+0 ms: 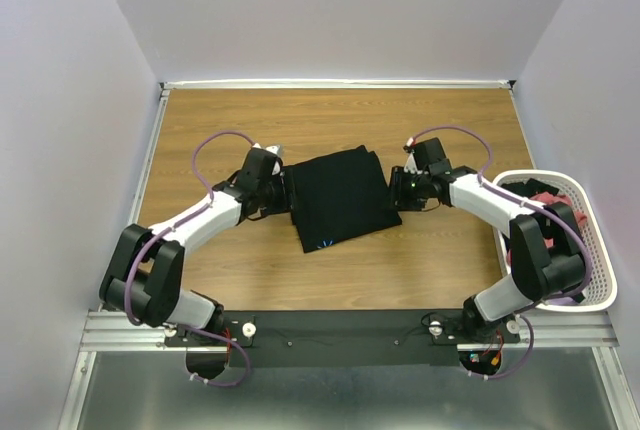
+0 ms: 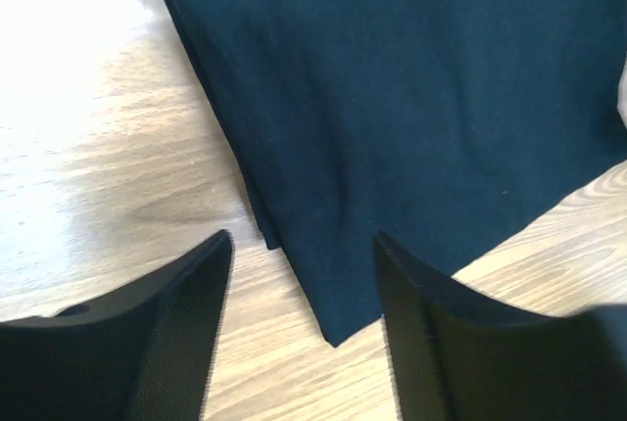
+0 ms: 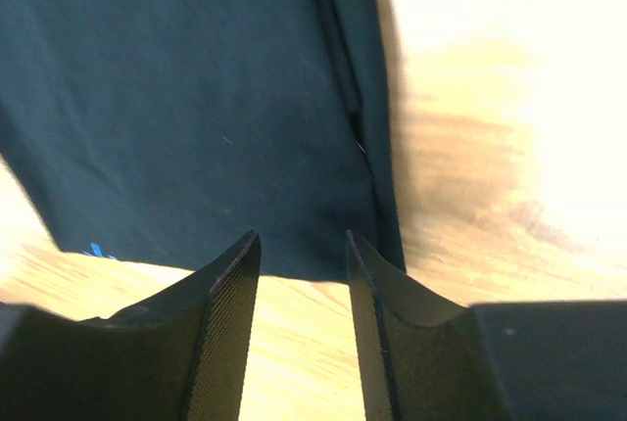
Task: Fold and stack the t-shirts
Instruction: Fold the tshirt
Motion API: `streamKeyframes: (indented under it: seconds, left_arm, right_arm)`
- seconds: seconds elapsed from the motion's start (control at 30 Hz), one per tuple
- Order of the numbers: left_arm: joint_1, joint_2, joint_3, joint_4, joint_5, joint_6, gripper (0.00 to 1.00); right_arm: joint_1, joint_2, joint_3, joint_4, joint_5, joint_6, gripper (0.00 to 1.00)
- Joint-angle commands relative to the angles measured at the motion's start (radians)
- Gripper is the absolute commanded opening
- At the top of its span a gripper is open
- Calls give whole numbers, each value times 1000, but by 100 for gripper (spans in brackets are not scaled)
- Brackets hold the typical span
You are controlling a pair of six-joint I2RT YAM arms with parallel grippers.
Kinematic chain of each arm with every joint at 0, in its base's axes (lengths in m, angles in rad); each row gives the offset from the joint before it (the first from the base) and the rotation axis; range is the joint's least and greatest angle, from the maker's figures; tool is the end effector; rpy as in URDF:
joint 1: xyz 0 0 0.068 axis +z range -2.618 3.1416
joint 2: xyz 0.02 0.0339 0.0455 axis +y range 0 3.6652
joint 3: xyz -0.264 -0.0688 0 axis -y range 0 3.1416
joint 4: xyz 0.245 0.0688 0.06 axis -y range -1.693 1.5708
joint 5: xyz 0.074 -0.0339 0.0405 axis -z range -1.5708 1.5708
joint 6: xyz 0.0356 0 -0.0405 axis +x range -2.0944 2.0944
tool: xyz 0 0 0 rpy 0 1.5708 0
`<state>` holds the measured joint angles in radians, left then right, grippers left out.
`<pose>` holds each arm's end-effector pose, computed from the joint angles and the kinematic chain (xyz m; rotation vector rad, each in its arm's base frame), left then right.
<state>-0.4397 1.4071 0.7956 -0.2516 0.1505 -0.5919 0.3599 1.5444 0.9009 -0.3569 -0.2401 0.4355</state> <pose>0.2538 -0.1253 0.1995 -0.1219 2.5242 -0.6259 0.2812 0.1149 0.1870 0.0065 2.6463 0.5944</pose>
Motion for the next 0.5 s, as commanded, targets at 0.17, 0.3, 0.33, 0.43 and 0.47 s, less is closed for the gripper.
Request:
streamKeyframes:
  seconds: [0.17, 0.3, 0.33, 0.43, 0.47]
  left_arm:
    - [-21, 153, 1, 97, 52, -20, 40]
    - [-5, 245, 25, 100, 44, 1, 37]
    - [-1, 256, 36, 100, 35, 6, 37]
    - [13, 283, 60, 89, 31, 27, 36]
    - [13, 282, 68, 78, 27, 30, 36]
  right_arm:
    - [4, 19, -137, -24, 19, 22, 37]
    - [4, -33, -181, -25, -39, 22, 32]
    - [5, -47, -187, -25, -44, 28, 31]
    - [4, -95, -189, -33, -68, 23, 31]
    - [4, -105, -183, -39, -62, 22, 32]
